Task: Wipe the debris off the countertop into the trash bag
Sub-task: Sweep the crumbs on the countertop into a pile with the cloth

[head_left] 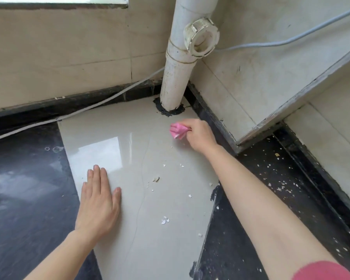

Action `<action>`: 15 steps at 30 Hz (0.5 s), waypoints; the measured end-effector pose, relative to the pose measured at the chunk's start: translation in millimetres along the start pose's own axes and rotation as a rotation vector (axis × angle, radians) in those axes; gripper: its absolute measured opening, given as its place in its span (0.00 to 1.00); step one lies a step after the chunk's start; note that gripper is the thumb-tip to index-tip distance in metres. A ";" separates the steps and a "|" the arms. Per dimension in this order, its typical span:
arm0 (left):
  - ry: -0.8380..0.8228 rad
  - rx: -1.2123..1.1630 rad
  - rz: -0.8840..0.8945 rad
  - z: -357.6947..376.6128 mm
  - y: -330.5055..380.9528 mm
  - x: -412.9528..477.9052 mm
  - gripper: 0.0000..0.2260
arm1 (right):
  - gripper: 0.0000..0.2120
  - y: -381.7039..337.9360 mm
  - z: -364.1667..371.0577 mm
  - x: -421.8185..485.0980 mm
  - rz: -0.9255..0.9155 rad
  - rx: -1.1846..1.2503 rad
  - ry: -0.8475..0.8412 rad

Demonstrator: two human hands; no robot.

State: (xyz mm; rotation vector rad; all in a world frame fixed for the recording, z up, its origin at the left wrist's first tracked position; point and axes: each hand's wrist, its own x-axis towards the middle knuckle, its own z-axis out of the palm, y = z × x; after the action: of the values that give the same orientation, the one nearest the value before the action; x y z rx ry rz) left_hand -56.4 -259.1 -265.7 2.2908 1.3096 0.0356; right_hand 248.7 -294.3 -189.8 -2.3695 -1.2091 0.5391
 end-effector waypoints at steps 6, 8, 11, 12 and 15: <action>-0.030 0.026 0.003 0.4 -2.7 1.4 0.29 | 0.17 11.5 49.8 0.2 -0.209 -0.074 -0.096; -0.034 0.038 -0.009 0.8 -2.0 0.9 0.29 | 0.21 33.0 38.6 -34.0 -0.231 -0.093 -0.134; -0.063 0.043 -0.018 -2.0 0.1 0.5 0.30 | 0.25 70.8 10.0 -99.2 -0.123 -0.192 -0.238; -0.076 0.040 -0.022 -3.2 0.9 0.5 0.30 | 0.25 84.0 0.4 -120.9 -0.091 -0.233 -0.290; -0.113 0.039 -0.031 -6.0 3.5 0.4 0.30 | 0.27 106.5 -30.9 -171.0 -0.033 -0.337 -0.458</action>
State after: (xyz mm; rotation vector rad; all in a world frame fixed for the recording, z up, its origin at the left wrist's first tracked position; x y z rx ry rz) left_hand -55.0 -257.8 -259.0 2.2692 1.2980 -0.1293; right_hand 241.7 -497.9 -195.4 -2.5779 -1.6431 0.9739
